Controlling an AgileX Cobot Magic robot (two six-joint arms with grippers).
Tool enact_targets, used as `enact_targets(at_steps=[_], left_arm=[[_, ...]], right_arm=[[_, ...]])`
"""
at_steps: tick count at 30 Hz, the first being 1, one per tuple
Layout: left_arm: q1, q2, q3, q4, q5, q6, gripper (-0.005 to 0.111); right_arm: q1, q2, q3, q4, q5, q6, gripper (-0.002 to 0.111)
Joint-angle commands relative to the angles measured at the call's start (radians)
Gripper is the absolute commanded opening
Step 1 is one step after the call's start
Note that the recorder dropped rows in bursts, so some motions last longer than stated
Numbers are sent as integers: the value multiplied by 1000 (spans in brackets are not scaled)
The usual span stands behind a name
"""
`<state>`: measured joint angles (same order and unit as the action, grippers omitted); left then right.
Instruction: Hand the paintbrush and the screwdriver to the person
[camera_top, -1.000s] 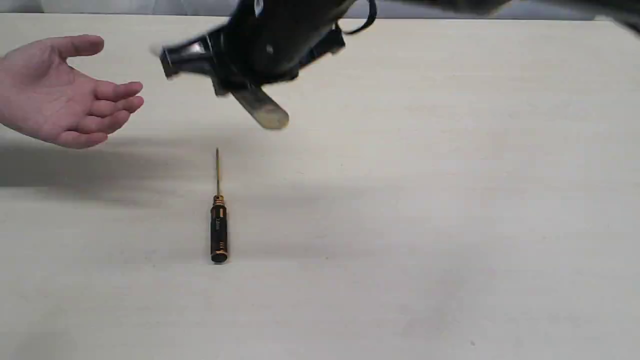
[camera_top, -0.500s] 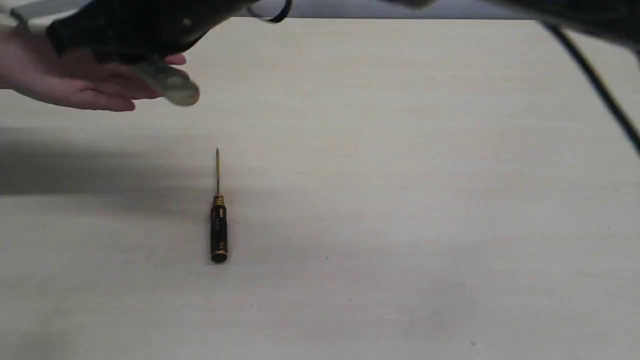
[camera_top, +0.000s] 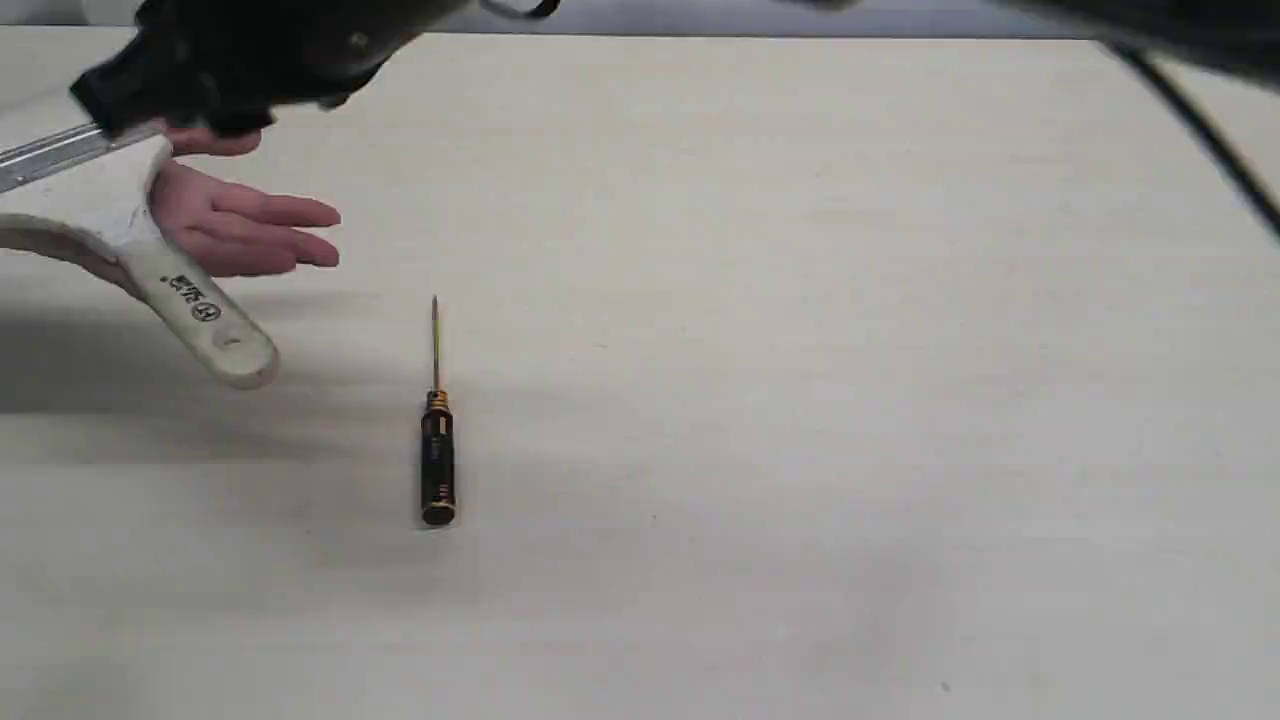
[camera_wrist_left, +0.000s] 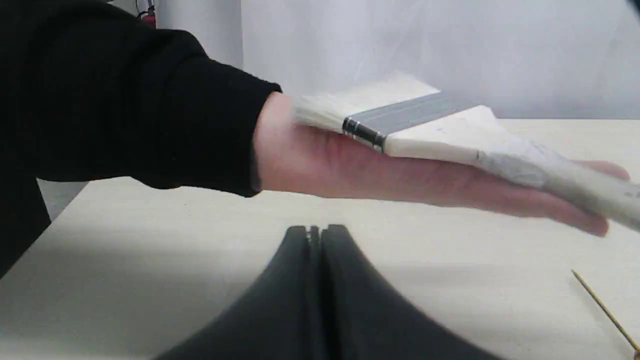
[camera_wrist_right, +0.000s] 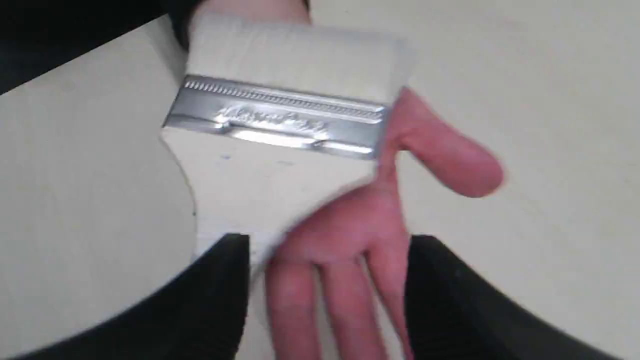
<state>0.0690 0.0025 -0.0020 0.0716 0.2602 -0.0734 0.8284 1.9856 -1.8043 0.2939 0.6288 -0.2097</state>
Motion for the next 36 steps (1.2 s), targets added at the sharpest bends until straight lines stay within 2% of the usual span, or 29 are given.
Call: enact_targets(at_steps=[1,7,12,14,20,36], left_arm=[[-6,-2,2,-2,-11,-2,0],[-6,-2,2,-2,-11,-2,0],[-6,-2,2,-2,-11,-2,0],[-6,-2,2,-2,-11,-2,0],[-6,-2,2,-5,-10,-2,0],[-6,-2,2,-5,-10,-2,0]], right_arm=[[-36,-97,-8,-160,130,114,40],[-52,-192,-8,-377,367,283,40],[-52,-185,3,-379,524,307,40],[-46,-173,16,-354,522,307,41],[-46,-108,20,-294,493,307,56],[-46,123,20,-206,366,340,56]])
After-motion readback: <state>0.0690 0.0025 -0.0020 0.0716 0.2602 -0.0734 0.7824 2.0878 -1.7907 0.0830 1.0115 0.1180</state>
